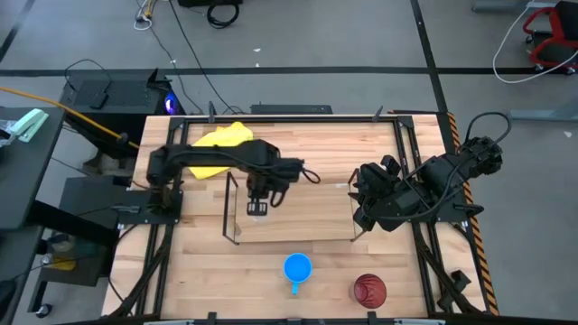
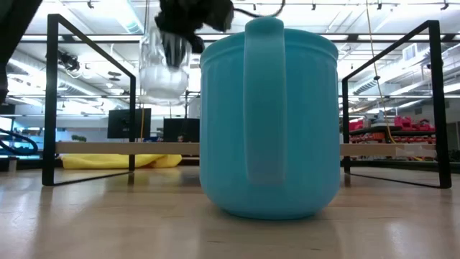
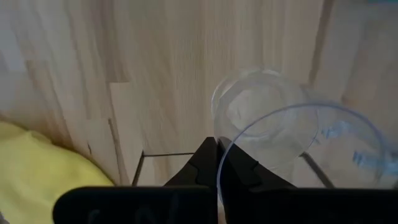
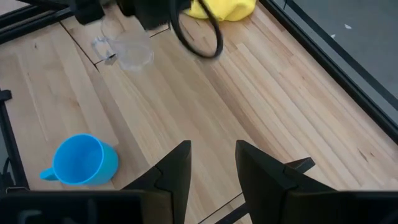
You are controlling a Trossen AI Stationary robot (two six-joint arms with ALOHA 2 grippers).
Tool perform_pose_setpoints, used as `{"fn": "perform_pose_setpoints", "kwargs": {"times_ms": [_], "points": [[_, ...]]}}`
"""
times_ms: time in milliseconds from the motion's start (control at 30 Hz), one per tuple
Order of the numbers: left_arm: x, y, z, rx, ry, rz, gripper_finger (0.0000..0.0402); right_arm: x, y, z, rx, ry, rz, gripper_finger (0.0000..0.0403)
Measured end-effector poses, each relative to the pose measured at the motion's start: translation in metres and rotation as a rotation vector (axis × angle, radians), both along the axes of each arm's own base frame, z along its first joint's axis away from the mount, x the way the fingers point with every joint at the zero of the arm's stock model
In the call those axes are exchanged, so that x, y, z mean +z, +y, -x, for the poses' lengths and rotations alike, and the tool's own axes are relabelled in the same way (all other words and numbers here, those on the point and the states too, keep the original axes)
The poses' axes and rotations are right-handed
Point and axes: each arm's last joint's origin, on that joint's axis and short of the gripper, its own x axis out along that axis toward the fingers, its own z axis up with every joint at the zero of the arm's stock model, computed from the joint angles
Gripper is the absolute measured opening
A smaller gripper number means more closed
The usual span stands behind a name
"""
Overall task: Stack small to large cups/mugs on shelf
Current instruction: Put the transparent mug on the shelf
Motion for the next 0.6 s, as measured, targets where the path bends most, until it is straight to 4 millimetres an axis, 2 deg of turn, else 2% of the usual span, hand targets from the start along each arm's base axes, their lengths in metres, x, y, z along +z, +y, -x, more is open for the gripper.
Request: {"fn": "perform_pose_setpoints", "kwargs": {"times_ms": [133, 300, 600], "points": [[-0.018, 0.000, -0.009, -0.006, 0.042, -0.018, 0.0009, 0.000, 0.000, 0.000, 0.005, 0.002, 0.004, 0.0132], [-0.035, 0.001, -0.016, 0.019, 0.009, -0.029, 0.0007, 0.000, 0.000, 0.000, 0.011, 0.004, 0.012, 0.0132], [-0.051, 0.002, -0.017, 0.051, 0.001, -0.069, 0.0007, 0.000, 0.000, 0.000, 0.018, 0.007, 0.018, 0.0132]]}}
